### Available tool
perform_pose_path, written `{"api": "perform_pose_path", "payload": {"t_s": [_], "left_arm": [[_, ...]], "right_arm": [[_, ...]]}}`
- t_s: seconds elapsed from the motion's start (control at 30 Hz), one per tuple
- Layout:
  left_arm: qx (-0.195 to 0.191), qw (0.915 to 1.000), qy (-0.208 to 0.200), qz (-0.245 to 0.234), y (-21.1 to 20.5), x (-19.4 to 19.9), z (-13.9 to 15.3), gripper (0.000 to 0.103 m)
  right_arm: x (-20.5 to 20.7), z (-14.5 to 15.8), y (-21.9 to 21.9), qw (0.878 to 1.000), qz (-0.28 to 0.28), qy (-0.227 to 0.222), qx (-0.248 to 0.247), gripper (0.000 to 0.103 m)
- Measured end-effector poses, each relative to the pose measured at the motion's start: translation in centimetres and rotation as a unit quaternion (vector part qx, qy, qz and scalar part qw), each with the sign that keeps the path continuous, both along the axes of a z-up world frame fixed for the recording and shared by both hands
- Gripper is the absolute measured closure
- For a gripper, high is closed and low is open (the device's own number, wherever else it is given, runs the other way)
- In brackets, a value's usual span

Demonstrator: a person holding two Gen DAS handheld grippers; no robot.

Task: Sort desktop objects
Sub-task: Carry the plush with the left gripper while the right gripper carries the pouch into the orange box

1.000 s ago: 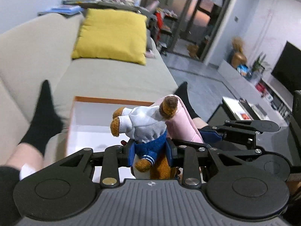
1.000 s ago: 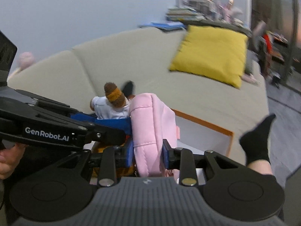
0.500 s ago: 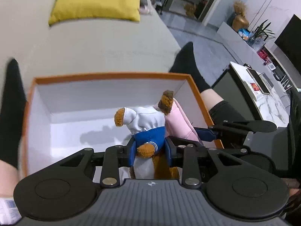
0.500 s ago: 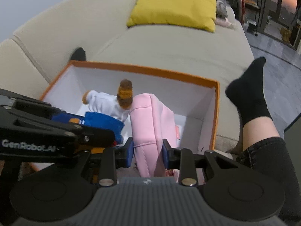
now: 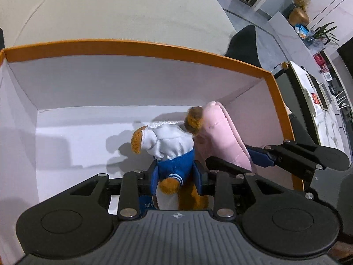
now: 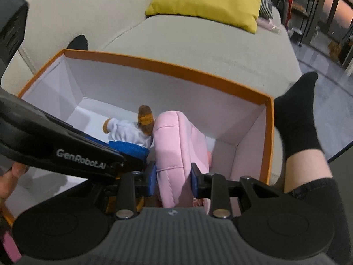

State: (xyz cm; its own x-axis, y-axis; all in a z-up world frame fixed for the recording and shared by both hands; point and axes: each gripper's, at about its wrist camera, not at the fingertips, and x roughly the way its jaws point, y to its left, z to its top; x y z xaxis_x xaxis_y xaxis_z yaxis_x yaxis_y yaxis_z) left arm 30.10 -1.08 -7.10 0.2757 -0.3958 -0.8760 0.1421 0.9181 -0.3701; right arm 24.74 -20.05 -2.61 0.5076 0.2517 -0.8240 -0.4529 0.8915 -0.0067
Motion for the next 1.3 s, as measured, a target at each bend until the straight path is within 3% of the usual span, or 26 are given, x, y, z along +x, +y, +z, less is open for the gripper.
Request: {"api": "perform_pose_path", "payload": {"t_s": [0.1,0.23,0.43,0.5,0.63,0.7,0.73,0.8,0.93,1.1,1.3], "left_arm": [[-0.008,0.9998,0.002,0.016,0.5,0.0,-0.4,0.062],[0.011,0.9993,-0.012,0.033,0.8,-0.7,-0.1,0.044],[0.011,0.9991,-0.010,0.039,1.8,-1.8,0.5,0.039],[0.007,0.9993,-0.004,0.037,2.1,-1.8,0.3,0.039],[-0.017,0.9993,0.004,0.033,2.3,-1.8,0.1,0.057],[-0.014,0.9995,0.003,0.028,2.2,-1.8,0.2,0.058],[-0.014,0.9995,0.002,0.027,2.2,-1.8,0.2,0.061],[-0.015,0.9996,0.001,0.023,1.7,-1.6,0.3,0.062],[-0.022,0.9996,0.004,0.019,1.1,-1.4,0.1,0.062],[-0.024,0.9993,0.011,0.026,0.9,-0.9,-0.1,0.060],[-0.026,0.9988,0.026,0.033,0.5,-0.3,-0.5,0.055]], "right_arm": [[0.1,0.0,-0.1,1.000,-0.006,0.002,0.002,0.070],[0.0,0.2,-0.4,1.000,-0.006,0.002,0.003,0.070],[-0.2,0.2,0.1,1.000,0.004,-0.006,-0.013,0.068],[-0.4,0.1,0.3,1.000,0.014,-0.008,-0.023,0.067],[-1.0,0.3,0.6,0.997,0.044,-0.027,-0.051,0.063],[-1.4,0.5,0.7,0.995,0.059,-0.041,-0.072,0.056],[-1.6,0.6,0.7,0.993,0.064,-0.052,-0.085,0.047],[-1.9,0.6,0.5,0.990,0.078,-0.064,-0.103,0.044],[-1.9,0.3,0.1,0.987,0.112,-0.044,-0.105,0.047],[-2.4,0.2,0.4,0.984,0.133,-0.047,-0.105,0.069],[-0.5,0.6,0.1,0.994,0.060,-0.039,-0.088,0.069]]}}
